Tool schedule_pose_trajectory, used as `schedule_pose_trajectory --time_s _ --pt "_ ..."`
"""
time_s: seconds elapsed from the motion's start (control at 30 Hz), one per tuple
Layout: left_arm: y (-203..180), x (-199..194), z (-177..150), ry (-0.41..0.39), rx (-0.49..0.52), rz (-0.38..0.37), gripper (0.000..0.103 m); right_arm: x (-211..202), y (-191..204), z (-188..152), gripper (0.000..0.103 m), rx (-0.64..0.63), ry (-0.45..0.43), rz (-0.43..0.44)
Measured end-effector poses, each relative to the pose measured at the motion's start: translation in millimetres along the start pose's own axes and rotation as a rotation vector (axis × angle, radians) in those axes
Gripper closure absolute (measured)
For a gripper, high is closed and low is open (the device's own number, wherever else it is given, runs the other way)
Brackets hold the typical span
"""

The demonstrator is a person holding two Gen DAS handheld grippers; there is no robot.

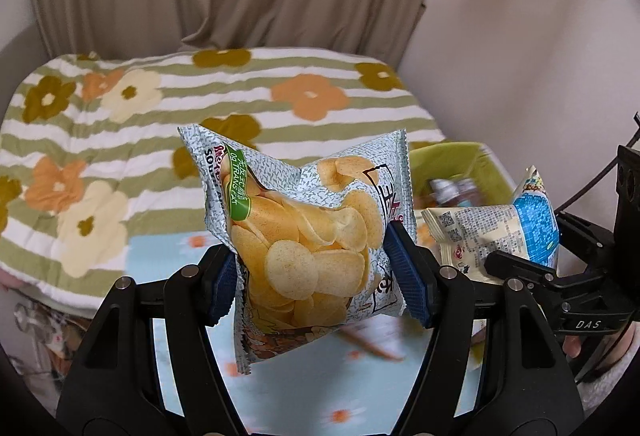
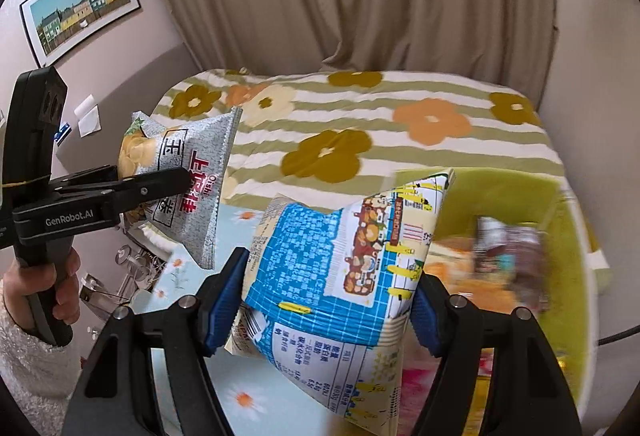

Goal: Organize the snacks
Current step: 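Carry both bags over the box and open both tools to drop them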

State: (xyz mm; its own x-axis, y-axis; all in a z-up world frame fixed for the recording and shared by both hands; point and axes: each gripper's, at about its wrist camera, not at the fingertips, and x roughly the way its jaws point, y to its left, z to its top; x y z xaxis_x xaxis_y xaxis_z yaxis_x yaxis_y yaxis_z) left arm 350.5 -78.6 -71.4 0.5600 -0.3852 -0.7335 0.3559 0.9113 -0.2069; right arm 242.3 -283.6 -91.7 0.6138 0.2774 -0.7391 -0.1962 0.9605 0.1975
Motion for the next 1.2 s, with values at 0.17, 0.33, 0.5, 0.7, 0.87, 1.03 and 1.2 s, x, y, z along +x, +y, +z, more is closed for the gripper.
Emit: schedule_pose_trajectory --time_s 0.17,0.33,0.5,0.7,0.87,1.03,1.2 --pt "-70 24 6 -0.007 0.002 -0.013 0.039 -24 -52 -4 0.035 0.013 -0.004 0.007" --pt "-121 62 14 0.035 0.013 -0.03 0.039 -33 -91 -8 0.035 0.022 0.008 -0.016" --pt "-149 106 24 0.096 0.034 -0.034 0.038 -31 -121 -14 0.035 0.065 0.033 -0.024" --pt "-167 152 32 0.171 0.08 -0.044 0.035 -24 -146 -18 0.035 0.136 0.05 -0.039" --pt "-172 163 39 0.169 0.09 -0.048 0.0 -21 -154 -21 0.035 0.162 0.064 -0.048" --pt "-160 143 33 0.143 0.107 -0.016 0.0 -26 -154 -25 0.035 0.208 0.05 -0.034" --pt "-138 122 17 0.127 0.072 0.008 0.0 -20 -151 -27 0.035 0.215 0.064 -0.018"
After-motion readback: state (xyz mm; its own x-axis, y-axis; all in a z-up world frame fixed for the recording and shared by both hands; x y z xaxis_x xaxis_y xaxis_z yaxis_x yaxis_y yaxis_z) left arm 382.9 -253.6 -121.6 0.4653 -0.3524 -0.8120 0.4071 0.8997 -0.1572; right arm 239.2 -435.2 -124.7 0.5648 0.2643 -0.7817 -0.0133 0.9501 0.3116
